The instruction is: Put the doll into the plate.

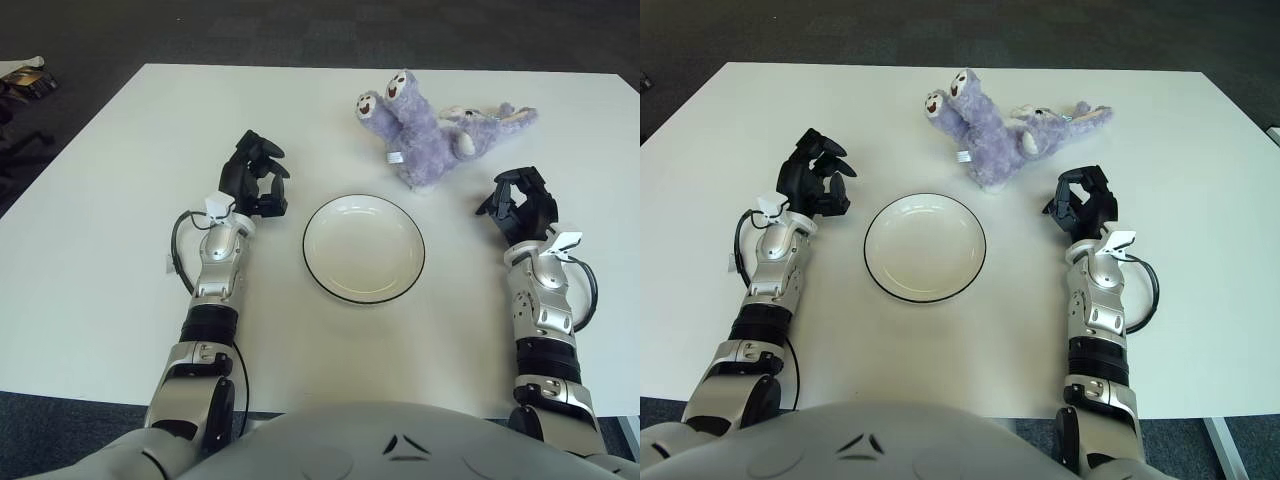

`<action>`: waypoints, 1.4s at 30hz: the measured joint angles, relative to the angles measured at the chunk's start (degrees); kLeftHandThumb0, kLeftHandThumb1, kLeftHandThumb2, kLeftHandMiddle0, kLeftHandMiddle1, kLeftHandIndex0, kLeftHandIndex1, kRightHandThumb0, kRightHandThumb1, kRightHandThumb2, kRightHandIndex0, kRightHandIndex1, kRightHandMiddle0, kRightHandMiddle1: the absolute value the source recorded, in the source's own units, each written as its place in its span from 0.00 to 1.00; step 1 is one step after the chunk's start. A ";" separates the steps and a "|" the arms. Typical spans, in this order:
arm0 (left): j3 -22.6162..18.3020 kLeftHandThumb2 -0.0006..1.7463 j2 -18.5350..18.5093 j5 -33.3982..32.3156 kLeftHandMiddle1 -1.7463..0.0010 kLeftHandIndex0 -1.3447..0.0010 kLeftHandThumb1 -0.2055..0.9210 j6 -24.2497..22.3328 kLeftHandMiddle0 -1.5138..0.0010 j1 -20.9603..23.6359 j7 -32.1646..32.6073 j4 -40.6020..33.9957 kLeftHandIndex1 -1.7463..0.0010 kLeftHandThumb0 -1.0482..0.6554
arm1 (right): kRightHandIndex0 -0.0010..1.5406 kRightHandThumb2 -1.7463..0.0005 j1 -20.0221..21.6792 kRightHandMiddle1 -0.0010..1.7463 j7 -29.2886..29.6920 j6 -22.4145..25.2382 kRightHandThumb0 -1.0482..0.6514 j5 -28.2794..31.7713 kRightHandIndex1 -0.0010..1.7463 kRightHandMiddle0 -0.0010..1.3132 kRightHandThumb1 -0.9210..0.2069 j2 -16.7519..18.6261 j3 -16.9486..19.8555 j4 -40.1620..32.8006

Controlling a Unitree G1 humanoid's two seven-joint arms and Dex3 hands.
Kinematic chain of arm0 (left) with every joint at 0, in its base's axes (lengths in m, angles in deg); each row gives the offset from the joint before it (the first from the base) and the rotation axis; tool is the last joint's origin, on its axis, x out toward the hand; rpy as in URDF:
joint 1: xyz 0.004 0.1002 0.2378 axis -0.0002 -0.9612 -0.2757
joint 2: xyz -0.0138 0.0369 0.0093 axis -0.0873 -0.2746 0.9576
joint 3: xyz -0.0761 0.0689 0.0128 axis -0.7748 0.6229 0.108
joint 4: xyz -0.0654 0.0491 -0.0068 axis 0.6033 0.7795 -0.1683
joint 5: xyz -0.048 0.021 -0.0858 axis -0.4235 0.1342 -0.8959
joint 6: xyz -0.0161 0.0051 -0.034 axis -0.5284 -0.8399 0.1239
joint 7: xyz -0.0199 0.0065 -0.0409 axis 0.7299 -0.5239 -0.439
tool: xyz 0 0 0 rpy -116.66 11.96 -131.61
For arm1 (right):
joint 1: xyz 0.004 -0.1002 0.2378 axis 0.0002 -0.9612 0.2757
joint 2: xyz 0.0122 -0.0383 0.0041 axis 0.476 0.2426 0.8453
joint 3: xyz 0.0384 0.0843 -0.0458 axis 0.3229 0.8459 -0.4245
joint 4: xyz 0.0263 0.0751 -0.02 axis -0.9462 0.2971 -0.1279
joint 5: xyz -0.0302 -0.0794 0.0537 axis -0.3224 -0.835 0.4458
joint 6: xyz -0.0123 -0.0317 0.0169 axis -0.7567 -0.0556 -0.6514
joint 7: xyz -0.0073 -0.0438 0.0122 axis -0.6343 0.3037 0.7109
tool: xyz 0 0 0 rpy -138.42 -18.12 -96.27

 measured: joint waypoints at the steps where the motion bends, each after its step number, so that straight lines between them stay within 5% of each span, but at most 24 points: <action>1: 0.00 0.79 -0.04 0.00 0.00 0.60 0.39 -0.02 0.57 0.04 -0.03 0.11 0.08 0.61 | 0.53 0.57 0.03 1.00 0.00 -0.01 0.40 0.04 1.00 0.22 0.14 0.04 0.01 0.03; 22: 0.50 0.80 -0.36 0.95 0.00 0.58 0.36 -3.61 0.52 -0.76 -0.02 -2.63 0.12 0.61 | 0.52 0.59 0.29 1.00 -0.20 -0.98 0.40 0.20 1.00 0.21 0.12 0.14 0.37 0.72; 33: 0.67 0.81 0.51 0.31 0.00 0.67 0.39 -13.73 0.54 -1.60 0.89 -7.22 0.03 0.61 | 0.51 0.63 0.32 1.00 -0.50 -2.05 0.40 0.19 1.00 0.19 0.08 0.09 0.55 1.01; 42: 1.78 0.69 2.55 0.05 0.07 0.65 0.52 -23.56 0.67 -2.67 2.39 -14.12 0.00 0.61 | 0.50 0.65 0.47 1.00 -0.54 -2.17 0.41 0.17 1.00 0.18 0.05 -0.24 0.56 1.15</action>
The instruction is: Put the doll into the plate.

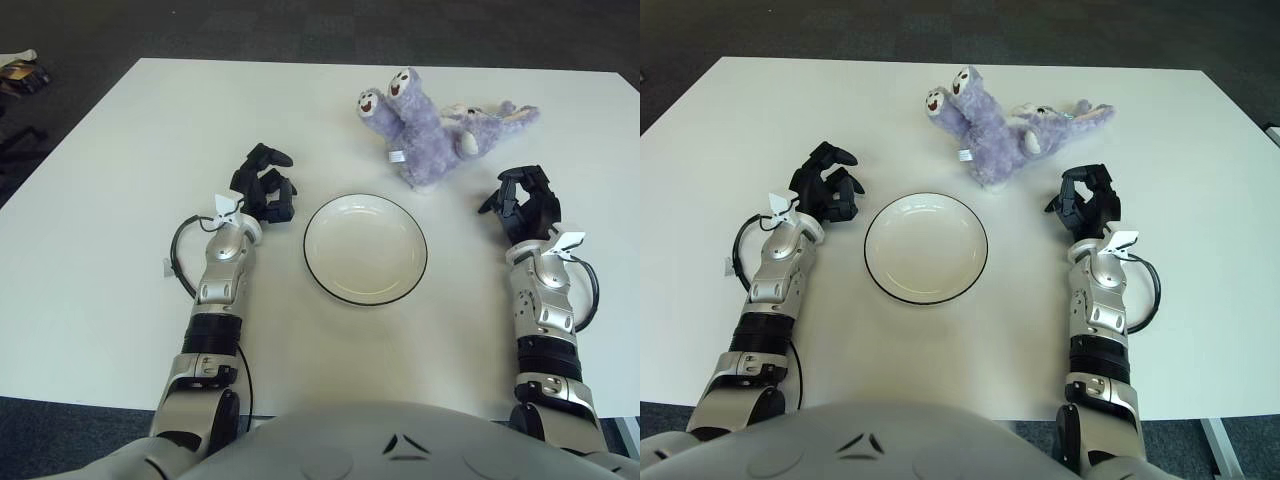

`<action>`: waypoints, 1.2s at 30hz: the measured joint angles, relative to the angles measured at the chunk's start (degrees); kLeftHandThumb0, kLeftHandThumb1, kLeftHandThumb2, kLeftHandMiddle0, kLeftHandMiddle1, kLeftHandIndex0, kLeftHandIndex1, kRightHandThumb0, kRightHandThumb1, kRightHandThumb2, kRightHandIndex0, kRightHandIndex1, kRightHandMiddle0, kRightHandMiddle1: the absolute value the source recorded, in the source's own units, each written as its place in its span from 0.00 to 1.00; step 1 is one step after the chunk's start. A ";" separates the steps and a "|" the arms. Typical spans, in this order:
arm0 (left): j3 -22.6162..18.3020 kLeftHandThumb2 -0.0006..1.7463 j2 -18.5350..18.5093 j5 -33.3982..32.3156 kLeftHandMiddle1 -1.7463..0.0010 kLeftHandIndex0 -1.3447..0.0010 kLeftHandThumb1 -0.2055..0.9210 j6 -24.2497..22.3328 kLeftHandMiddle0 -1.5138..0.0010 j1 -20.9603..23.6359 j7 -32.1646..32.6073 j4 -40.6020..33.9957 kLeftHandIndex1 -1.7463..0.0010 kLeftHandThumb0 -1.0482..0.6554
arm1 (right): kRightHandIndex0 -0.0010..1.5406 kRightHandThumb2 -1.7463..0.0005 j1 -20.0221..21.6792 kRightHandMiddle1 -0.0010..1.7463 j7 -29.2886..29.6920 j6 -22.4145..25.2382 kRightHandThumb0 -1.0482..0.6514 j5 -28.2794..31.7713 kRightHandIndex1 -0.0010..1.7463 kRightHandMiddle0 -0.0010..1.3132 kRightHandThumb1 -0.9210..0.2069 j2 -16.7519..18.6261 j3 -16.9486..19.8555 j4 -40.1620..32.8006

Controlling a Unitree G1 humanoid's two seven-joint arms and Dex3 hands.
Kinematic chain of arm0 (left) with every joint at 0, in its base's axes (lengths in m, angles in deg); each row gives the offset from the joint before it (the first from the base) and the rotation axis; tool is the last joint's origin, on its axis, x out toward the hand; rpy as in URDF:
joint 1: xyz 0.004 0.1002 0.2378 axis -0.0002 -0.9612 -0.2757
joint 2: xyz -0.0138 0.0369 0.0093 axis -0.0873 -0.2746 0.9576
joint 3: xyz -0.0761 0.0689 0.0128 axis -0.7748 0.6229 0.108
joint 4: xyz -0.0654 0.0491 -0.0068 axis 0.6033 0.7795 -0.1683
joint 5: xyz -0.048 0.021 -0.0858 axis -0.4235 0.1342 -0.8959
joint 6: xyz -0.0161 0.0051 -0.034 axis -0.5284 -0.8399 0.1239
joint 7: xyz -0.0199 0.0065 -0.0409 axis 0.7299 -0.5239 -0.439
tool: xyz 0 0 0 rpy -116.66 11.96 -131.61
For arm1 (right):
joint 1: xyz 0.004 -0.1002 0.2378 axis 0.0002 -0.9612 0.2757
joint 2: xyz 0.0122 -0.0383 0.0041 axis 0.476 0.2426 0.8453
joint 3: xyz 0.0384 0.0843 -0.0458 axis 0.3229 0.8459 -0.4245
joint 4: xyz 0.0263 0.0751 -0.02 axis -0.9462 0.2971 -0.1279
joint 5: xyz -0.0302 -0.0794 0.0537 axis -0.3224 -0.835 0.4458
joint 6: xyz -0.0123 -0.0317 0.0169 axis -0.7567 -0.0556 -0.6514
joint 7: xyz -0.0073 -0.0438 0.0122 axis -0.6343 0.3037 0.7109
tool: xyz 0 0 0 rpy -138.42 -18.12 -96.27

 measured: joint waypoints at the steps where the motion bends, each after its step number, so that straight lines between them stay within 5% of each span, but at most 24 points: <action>1: 0.13 0.69 0.12 -0.03 0.07 0.65 0.53 -0.46 0.67 0.00 0.00 -0.54 0.00 0.61 | 0.50 0.65 0.08 1.00 0.00 0.00 0.41 -0.01 1.00 0.18 0.05 -0.02 -0.02 0.02; 14: 0.36 0.54 1.25 -0.98 0.16 0.68 0.68 -5.16 0.72 1.83 -0.02 -1.71 0.00 0.61 | 0.49 0.65 1.64 1.00 0.49 -0.59 0.41 -0.77 1.00 0.18 0.06 -0.37 -0.17 2.10; 22: 0.33 0.48 1.89 -0.97 0.15 0.72 0.75 -6.41 0.75 7.05 0.21 0.20 0.01 0.61 | 0.42 0.70 2.40 1.00 1.76 -0.65 0.41 -1.79 0.98 0.16 0.01 -1.20 0.16 2.52; 26: 0.34 0.50 1.81 -0.97 0.06 0.76 0.75 -6.42 0.78 9.54 0.19 1.57 0.03 0.61 | 0.41 0.66 2.23 1.00 4.40 2.94 0.41 -3.19 0.96 0.18 0.05 -1.27 -0.04 -0.88; 36: 1.48 0.44 1.51 1.12 0.15 0.78 0.80 -6.47 0.75 13.25 0.65 1.95 0.00 0.61 | 0.41 0.54 3.06 1.00 8.70 7.78 0.39 -8.39 0.96 0.25 0.19 -2.16 -1.09 -9.35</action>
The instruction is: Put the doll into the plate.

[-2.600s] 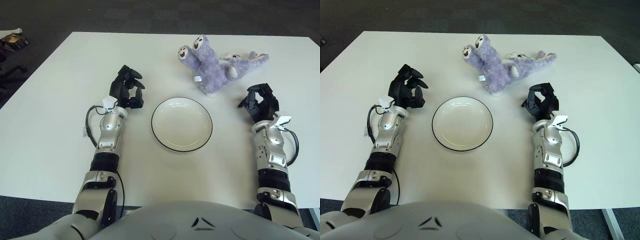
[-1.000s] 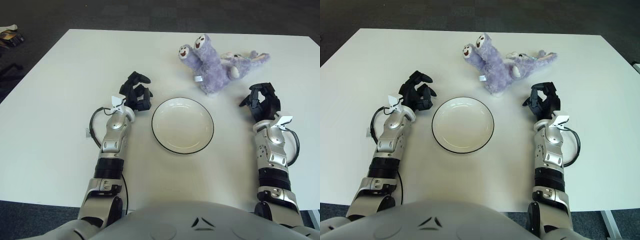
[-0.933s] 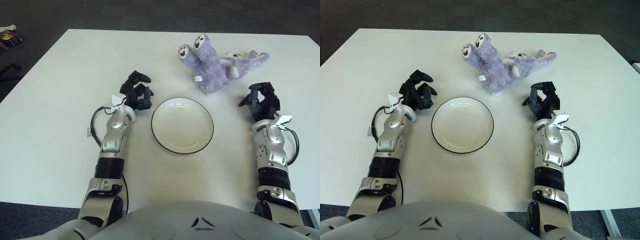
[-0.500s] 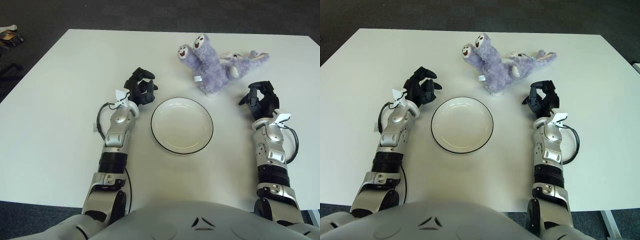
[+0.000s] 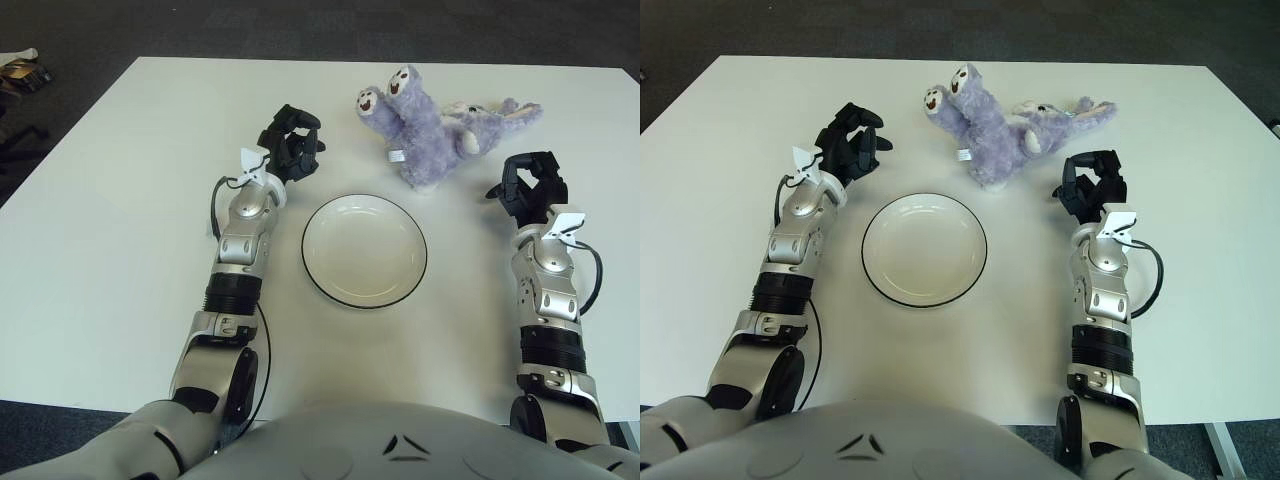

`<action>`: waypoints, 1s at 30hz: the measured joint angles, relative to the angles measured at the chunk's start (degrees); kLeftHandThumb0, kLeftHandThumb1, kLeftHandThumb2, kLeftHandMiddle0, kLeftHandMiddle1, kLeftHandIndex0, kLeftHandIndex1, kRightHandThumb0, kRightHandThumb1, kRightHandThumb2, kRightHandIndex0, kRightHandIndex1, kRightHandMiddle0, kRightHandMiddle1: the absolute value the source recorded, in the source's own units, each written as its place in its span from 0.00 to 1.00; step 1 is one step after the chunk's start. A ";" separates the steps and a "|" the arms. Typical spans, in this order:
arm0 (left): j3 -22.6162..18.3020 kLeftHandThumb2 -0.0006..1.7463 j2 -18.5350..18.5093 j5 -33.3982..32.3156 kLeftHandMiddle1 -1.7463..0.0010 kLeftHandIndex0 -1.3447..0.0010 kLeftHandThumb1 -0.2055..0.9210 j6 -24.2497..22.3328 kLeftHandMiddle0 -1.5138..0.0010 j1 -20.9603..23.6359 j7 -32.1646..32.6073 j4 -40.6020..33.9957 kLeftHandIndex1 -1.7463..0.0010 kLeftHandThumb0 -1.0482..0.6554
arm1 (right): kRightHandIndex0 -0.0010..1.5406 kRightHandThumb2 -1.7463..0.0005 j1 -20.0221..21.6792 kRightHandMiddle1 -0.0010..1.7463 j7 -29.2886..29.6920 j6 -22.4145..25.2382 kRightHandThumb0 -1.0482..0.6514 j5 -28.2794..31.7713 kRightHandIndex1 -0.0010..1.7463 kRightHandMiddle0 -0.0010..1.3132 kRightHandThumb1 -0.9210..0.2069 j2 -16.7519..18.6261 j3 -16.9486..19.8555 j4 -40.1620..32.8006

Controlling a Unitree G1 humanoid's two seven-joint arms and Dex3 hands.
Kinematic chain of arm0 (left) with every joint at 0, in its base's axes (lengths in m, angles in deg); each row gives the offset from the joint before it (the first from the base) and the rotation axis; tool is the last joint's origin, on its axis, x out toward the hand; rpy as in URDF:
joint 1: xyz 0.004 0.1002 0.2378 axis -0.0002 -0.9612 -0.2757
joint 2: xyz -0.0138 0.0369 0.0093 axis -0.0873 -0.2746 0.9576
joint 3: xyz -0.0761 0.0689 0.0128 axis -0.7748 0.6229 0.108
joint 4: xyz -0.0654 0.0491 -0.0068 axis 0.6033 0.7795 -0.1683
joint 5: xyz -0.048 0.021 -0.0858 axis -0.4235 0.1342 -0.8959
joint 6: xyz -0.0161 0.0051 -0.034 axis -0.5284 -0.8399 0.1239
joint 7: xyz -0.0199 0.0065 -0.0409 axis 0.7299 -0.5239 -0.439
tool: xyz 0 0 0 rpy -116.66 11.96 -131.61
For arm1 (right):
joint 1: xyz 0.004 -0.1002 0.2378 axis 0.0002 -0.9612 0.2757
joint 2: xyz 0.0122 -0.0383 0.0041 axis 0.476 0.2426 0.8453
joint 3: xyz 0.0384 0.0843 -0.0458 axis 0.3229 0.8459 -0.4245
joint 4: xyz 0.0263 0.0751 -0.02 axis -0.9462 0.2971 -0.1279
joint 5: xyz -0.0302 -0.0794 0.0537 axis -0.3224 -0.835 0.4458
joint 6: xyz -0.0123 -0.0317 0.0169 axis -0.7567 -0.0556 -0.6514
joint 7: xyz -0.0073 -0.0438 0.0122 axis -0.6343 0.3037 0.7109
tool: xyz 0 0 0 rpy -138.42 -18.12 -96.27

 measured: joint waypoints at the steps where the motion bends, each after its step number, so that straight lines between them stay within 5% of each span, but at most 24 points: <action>1: 0.22 0.42 0.08 0.17 0.14 0.80 0.82 -0.07 0.76 0.09 0.19 -0.27 0.00 0.61 | 0.42 0.53 0.18 1.00 0.17 0.46 0.39 -0.35 0.97 0.25 0.20 -0.25 0.00 -1.02; 8: 1.00 0.29 1.04 0.92 0.10 0.85 0.97 -0.57 0.82 0.83 0.72 -1.03 0.04 0.61 | 0.46 0.49 0.99 1.00 0.69 2.46 0.39 -3.35 0.97 0.28 0.24 -3.15 0.30 -7.61; 10: 1.02 0.28 1.28 0.89 0.23 0.84 0.99 -0.58 0.84 0.94 0.71 -1.00 0.02 0.49 | 0.47 0.48 1.12 1.00 0.69 2.47 0.39 -4.17 0.97 0.28 0.25 -4.19 0.53 -8.34; 16: 1.21 0.29 1.28 0.91 0.34 0.86 1.00 -1.06 0.86 2.15 0.49 -0.62 0.00 0.42 | 0.46 0.49 1.58 1.00 0.69 2.83 0.39 -5.90 0.95 0.28 0.24 -6.74 1.45 -8.54; 21: 1.97 0.38 1.22 1.16 0.45 0.98 0.84 -1.79 0.88 3.35 0.10 -0.67 0.26 0.29 | 0.40 0.38 2.08 1.00 0.69 4.24 0.55 -7.88 0.93 0.25 0.38 -8.27 1.43 -9.07; 30: 4.04 0.28 1.83 1.46 0.56 1.00 0.94 -4.38 0.94 3.96 0.04 -0.87 0.43 0.18 | 0.38 0.35 4.13 1.00 0.53 6.19 0.61 -13.33 0.93 0.22 0.41 -12.49 0.72 -9.92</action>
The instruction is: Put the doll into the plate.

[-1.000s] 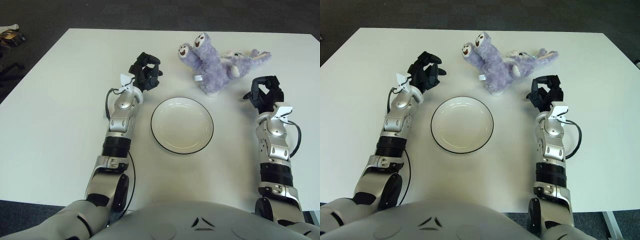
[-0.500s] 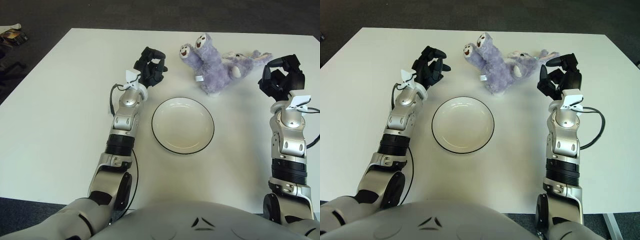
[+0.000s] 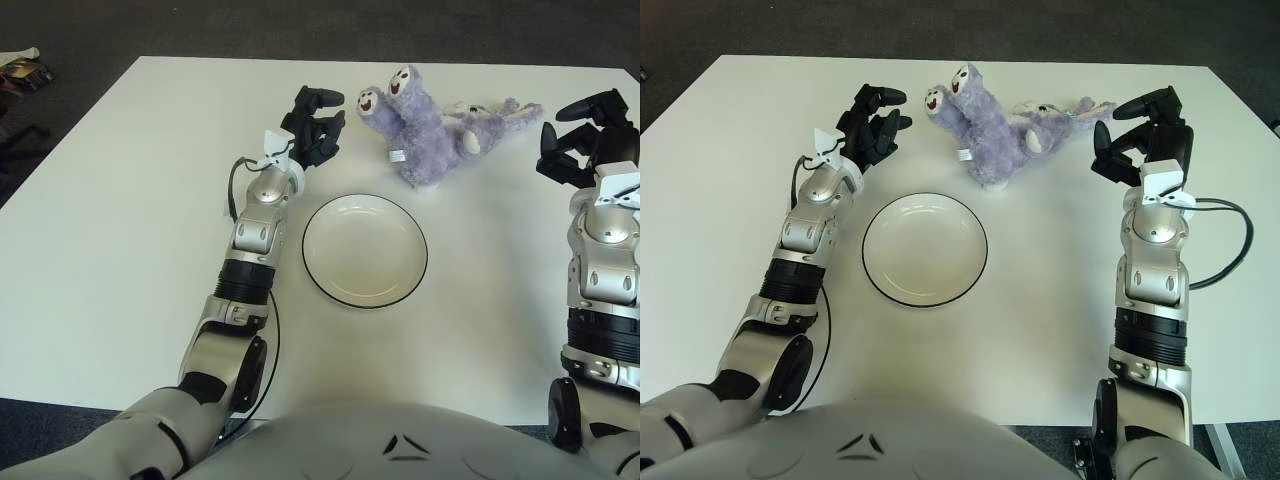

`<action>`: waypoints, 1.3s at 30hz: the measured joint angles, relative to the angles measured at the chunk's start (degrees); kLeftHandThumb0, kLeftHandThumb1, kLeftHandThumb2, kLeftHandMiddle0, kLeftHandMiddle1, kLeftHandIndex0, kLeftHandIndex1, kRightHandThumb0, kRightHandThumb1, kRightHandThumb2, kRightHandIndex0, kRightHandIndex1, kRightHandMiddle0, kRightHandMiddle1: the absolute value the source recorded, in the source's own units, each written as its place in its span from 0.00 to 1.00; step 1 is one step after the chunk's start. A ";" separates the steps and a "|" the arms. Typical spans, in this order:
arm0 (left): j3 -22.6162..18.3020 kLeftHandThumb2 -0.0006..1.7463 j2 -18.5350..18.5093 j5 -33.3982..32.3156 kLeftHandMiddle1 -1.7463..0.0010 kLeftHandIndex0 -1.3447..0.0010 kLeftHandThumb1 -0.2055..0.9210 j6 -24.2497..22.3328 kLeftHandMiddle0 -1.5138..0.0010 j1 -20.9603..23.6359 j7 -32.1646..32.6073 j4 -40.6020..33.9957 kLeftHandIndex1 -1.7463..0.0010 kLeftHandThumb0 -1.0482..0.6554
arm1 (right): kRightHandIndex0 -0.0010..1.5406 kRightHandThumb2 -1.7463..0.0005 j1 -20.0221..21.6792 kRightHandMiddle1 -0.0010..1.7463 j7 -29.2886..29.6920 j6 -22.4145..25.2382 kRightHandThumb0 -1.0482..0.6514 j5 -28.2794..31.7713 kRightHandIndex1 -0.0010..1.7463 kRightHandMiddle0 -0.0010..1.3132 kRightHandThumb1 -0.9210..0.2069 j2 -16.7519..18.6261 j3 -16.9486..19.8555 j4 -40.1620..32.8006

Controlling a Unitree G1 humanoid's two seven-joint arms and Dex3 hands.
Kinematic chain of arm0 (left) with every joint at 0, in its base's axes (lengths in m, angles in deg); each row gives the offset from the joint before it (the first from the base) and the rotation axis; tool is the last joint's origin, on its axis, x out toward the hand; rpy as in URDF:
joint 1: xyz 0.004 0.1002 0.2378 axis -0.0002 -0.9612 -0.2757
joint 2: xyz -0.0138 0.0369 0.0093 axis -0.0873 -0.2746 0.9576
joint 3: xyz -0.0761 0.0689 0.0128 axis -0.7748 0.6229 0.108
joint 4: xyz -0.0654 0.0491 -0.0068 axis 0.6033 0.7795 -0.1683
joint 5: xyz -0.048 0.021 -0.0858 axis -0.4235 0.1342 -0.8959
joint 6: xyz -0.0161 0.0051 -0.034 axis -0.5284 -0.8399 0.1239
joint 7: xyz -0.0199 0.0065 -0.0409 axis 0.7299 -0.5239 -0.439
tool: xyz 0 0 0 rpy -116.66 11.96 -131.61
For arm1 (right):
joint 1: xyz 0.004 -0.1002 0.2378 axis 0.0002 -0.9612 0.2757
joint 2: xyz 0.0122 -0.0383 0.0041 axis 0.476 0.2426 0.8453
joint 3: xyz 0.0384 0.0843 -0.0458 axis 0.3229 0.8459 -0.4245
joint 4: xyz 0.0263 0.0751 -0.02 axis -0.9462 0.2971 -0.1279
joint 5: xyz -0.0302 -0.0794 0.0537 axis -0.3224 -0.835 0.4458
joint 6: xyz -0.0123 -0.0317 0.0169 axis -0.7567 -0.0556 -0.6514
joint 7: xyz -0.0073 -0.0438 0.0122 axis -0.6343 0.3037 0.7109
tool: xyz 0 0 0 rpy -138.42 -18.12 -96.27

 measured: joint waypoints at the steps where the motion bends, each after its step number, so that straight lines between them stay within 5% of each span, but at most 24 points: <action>1: 0.17 0.26 0.07 0.20 0.57 1.00 0.96 -0.34 0.95 0.09 0.02 0.00 0.46 0.17 | 0.38 0.35 0.22 1.00 0.03 -0.01 0.61 -0.70 0.93 0.22 0.42 -0.39 -0.18 -0.04; 8: 1.06 0.25 0.90 1.05 0.66 1.00 1.00 -3.52 1.00 1.11 0.50 -0.19 0.71 0.11 | 0.39 0.33 1.61 1.00 0.52 -1.06 0.61 -3.58 0.93 0.23 0.44 -2.07 -0.71 0.07; 13: 1.03 0.25 2.10 0.99 0.71 1.00 1.00 -7.19 1.00 1.68 1.61 -0.86 0.80 0.08 | 0.39 0.33 2.23 1.00 0.67 -3.03 0.61 -4.67 0.93 0.23 0.44 -2.48 -0.89 1.45; 21: 1.04 0.23 3.97 0.34 0.94 1.00 1.00 -15.58 1.00 2.93 2.48 -2.72 0.97 0.03 | 0.40 0.34 2.88 1.00 1.38 -6.57 0.61 -5.29 0.91 0.23 0.43 -3.14 -0.84 5.00; 29: 0.99 0.20 4.83 -1.61 1.00 1.00 1.00 -22.10 1.00 5.95 1.44 -2.41 1.00 0.01 | 0.39 0.34 2.92 1.00 1.79 -7.78 0.61 -5.28 0.93 0.22 0.44 -3.14 -0.55 5.77; 39: 0.92 0.16 5.71 -1.92 1.00 1.00 1.00 -21.47 1.00 8.00 2.57 1.99 1.00 0.01 | 0.39 0.33 2.93 1.00 1.96 -8.01 0.61 -5.01 0.94 0.22 0.44 -3.12 -0.07 5.76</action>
